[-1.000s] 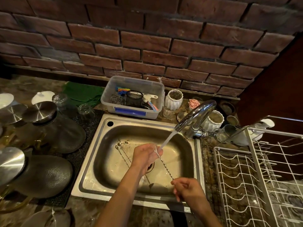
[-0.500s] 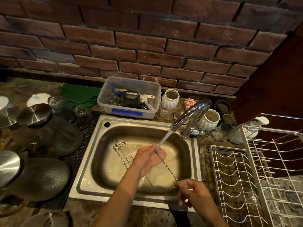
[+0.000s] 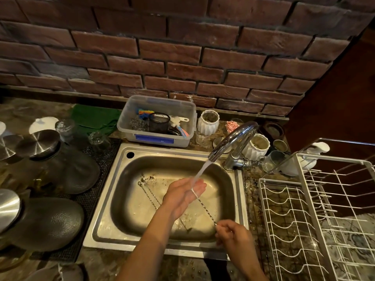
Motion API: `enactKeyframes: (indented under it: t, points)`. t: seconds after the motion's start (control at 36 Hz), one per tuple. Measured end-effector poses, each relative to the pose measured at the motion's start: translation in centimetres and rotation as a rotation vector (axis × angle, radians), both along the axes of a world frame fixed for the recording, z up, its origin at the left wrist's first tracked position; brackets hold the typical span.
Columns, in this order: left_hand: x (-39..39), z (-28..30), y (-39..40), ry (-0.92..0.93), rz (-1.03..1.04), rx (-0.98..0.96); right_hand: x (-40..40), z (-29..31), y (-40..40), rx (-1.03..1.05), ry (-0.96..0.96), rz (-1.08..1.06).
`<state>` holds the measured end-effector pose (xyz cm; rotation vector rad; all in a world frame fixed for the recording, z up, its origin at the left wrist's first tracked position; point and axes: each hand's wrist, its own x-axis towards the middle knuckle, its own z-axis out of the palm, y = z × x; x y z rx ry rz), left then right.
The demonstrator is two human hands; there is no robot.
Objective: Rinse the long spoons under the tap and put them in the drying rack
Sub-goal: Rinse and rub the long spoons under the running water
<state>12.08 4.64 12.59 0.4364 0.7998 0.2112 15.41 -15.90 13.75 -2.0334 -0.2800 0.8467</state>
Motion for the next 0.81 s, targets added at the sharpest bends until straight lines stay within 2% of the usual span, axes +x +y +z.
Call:
enactKeyframes:
  t: [0.19, 0.39, 0.61, 0.81]
  points:
    - [-0.1, 0.2, 0.4, -0.009, 0.014, 0.022, -0.5, -1.6, 1.4, 0.061, 0.106, -0.045]
    - [-0.2, -0.1, 0.1, -0.011, -0.011, 0.011, -0.3, -2.9, 3.0, 0.096, 0.126, -0.068]
    - [0.0, -0.6, 0.1, -0.005, -0.077, 0.085, 0.8, -3.5, 5.1, 0.089, -0.001, 0.002]
    - [0.4, -0.9, 1.0, -0.023, -0.111, 0.127, 1.7, -3.8, 6.8, 0.107, 0.003, 0.004]
